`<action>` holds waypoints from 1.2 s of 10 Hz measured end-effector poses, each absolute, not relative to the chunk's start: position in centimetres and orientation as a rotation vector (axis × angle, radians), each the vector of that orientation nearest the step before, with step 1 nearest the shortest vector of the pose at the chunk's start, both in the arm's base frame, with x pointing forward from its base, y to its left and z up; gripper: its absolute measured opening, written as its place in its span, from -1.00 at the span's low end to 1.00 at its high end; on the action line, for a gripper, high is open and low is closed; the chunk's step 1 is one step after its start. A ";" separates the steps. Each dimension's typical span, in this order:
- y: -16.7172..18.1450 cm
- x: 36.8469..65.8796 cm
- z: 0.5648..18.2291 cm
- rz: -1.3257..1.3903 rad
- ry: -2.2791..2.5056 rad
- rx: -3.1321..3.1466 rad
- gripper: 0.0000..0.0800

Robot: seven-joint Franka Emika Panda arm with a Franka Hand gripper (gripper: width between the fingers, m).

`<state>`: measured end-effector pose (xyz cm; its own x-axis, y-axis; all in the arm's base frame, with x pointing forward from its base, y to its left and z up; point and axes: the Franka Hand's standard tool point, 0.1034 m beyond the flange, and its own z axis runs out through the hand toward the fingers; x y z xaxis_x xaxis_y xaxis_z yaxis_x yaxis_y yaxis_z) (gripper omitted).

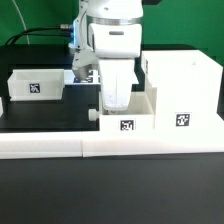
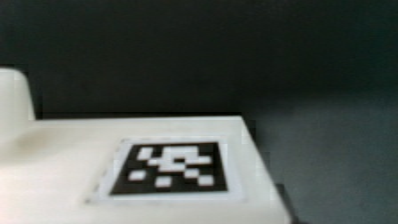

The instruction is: Assemble drawer

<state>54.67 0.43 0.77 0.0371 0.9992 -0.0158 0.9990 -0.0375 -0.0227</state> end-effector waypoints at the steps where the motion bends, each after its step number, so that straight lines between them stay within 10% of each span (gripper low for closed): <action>1: 0.4 54.7 0.7 0.033 -2.166 -2.272 -0.90; 12: 0.5 54.8 0.6 -0.003 -2.175 -2.283 -0.89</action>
Offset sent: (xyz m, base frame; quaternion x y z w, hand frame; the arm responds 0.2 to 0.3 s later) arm 0.0000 0.0000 0.0000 0.0000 0.0000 0.0000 1.0000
